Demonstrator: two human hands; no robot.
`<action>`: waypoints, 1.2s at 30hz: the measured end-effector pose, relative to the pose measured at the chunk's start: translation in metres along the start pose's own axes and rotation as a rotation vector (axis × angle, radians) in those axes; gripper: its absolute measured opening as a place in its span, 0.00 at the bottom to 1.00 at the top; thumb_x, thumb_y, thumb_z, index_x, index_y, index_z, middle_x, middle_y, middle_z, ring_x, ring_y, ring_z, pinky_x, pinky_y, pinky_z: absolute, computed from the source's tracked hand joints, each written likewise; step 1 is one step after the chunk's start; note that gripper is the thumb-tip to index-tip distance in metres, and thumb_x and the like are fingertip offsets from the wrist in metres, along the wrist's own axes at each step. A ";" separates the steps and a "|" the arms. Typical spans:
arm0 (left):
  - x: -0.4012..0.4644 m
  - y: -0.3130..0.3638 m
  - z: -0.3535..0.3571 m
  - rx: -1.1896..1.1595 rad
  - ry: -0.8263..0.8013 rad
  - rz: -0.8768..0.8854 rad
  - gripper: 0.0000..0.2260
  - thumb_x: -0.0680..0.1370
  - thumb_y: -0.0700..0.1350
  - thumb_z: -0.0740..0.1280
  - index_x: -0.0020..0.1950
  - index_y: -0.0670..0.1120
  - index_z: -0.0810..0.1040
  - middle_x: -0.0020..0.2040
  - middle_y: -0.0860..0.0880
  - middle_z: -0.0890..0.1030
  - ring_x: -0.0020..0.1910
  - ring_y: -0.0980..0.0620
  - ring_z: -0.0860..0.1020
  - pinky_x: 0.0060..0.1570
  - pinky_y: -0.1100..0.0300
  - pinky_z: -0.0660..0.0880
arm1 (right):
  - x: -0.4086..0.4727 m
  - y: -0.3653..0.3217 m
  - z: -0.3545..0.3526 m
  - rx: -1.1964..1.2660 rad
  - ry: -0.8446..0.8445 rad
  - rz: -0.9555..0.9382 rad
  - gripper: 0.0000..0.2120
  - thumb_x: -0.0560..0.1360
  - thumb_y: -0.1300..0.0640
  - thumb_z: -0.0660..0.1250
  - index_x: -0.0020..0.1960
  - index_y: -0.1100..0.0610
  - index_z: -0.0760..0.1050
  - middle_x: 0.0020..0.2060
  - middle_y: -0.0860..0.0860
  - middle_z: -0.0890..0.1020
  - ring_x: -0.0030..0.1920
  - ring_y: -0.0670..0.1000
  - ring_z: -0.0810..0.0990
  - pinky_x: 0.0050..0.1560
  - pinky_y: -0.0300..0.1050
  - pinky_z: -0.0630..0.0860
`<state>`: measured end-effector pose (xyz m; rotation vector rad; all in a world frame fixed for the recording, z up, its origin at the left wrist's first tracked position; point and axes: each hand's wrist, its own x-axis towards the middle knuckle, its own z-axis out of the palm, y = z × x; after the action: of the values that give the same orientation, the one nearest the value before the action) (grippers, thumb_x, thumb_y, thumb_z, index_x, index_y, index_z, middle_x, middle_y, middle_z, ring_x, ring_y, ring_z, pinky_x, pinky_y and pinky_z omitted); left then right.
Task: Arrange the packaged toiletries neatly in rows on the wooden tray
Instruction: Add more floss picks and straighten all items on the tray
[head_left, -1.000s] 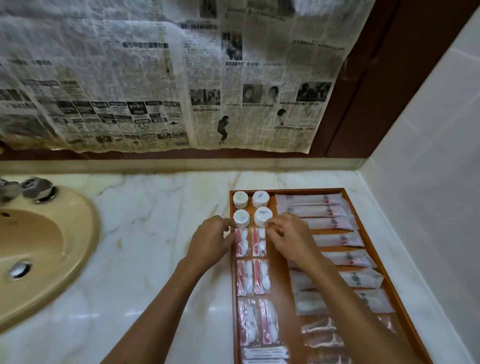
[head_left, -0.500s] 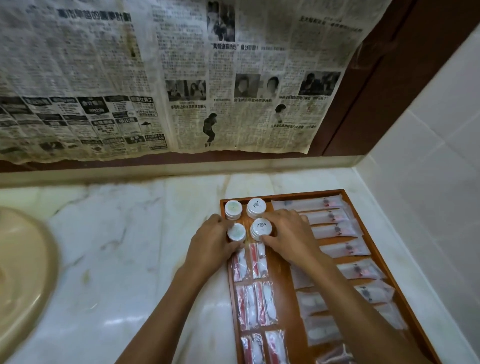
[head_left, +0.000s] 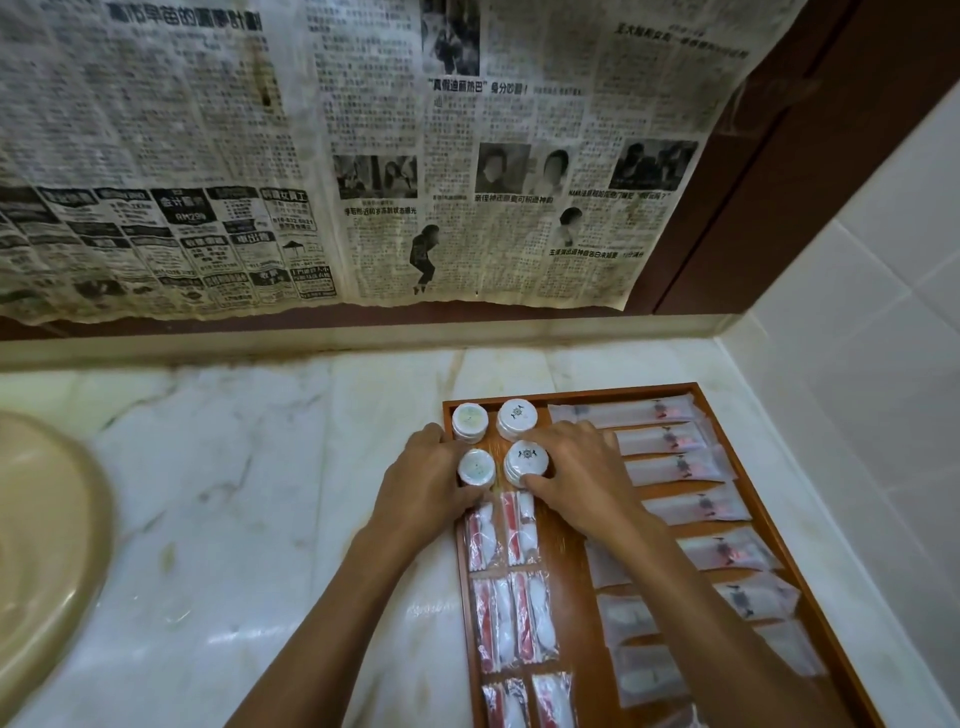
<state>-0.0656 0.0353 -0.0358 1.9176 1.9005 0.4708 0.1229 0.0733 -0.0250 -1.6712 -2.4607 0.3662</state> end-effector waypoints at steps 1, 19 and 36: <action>-0.001 0.001 0.000 0.009 0.008 0.001 0.18 0.71 0.56 0.72 0.57 0.51 0.78 0.46 0.52 0.69 0.51 0.52 0.70 0.39 0.60 0.68 | -0.001 0.001 0.000 0.010 0.004 0.010 0.21 0.73 0.44 0.69 0.65 0.45 0.73 0.59 0.48 0.79 0.58 0.51 0.73 0.58 0.51 0.64; 0.034 0.043 0.009 0.420 0.002 0.091 0.05 0.75 0.45 0.64 0.46 0.47 0.78 0.49 0.46 0.76 0.56 0.43 0.68 0.43 0.55 0.59 | 0.009 0.010 -0.001 -0.217 -0.087 0.105 0.08 0.76 0.59 0.65 0.51 0.51 0.81 0.53 0.52 0.76 0.55 0.55 0.70 0.56 0.49 0.67; 0.042 0.047 0.015 0.391 -0.087 0.013 0.11 0.75 0.48 0.66 0.54 0.44 0.77 0.54 0.44 0.76 0.61 0.42 0.67 0.49 0.53 0.64 | 0.014 0.013 0.005 -0.114 -0.095 0.132 0.05 0.75 0.56 0.68 0.41 0.50 0.80 0.48 0.50 0.77 0.52 0.53 0.72 0.54 0.49 0.69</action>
<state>-0.0167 0.0763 -0.0274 2.1466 2.0385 0.0143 0.1276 0.0904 -0.0340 -1.9118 -2.4879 0.3337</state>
